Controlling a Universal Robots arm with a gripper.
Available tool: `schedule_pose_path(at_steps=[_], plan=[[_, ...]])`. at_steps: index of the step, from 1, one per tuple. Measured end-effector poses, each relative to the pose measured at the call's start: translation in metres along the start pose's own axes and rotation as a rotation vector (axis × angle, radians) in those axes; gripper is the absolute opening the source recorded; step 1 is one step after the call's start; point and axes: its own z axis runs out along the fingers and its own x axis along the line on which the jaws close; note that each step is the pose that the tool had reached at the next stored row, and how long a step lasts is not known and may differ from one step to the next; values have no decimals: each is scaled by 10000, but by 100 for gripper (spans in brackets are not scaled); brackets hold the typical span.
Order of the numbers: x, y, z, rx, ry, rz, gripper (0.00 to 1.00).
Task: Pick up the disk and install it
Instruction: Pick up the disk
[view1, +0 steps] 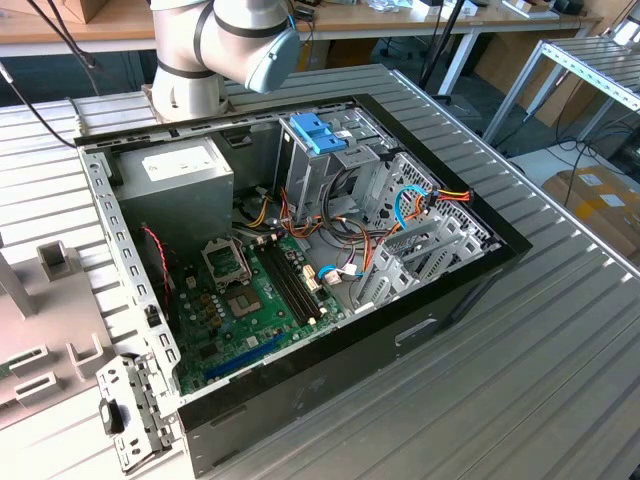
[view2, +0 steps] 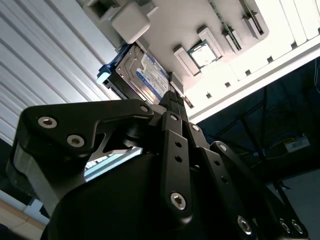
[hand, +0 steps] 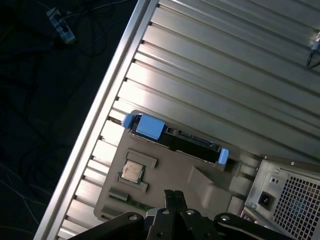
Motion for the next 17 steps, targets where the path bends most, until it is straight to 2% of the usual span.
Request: schedule_pose_path(at_steps=[6, 14, 17], plan=[[0, 0, 0, -13, 23, -537, 11], [0, 0, 0, -24, 45, -1027, 11], [0, 0, 0, -32, 59, -1345, 11]])
